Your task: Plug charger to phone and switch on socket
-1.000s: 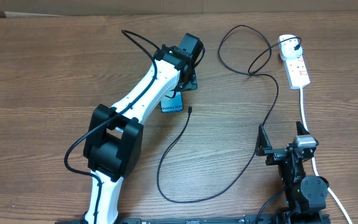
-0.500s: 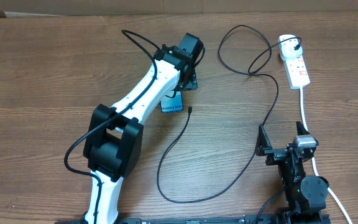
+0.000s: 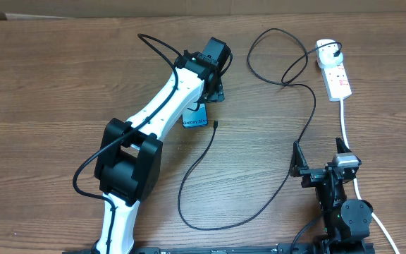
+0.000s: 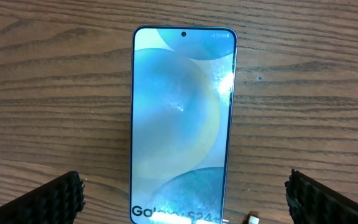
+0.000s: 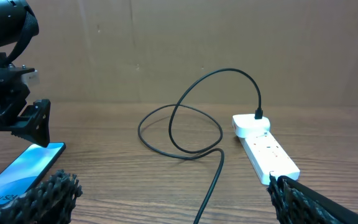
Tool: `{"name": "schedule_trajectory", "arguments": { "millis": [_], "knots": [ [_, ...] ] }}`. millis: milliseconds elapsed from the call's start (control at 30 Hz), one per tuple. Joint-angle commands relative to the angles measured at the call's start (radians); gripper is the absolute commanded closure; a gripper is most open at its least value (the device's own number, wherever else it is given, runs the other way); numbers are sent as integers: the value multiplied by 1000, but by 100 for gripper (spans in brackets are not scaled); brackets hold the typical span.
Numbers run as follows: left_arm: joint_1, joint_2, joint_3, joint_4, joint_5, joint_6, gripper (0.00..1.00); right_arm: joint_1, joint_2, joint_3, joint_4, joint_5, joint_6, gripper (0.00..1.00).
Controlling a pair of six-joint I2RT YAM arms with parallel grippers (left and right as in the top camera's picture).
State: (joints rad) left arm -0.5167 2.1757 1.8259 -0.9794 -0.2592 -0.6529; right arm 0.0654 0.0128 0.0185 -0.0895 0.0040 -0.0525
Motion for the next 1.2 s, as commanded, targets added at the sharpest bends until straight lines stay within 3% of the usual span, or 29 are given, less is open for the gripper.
{"name": "schedule_trajectory", "arguments": {
  "millis": [0, 567, 933, 1167],
  "knots": [
    [1, 11, 21, -3, -28, -13, 0, -2, -10, -11, 6, -2, -1, 0],
    [1, 12, 9, 43, 7, -25, 0, -2, -10, -11, 6, -2, -1, 0],
    [14, 12, -94, 130, -35, -25, 0, -2, -10, -11, 6, -2, -1, 0],
    [56, 12, -119, 179, 71, -20, 0, -2, -10, -11, 6, -3, -1, 0]
  ]
}}
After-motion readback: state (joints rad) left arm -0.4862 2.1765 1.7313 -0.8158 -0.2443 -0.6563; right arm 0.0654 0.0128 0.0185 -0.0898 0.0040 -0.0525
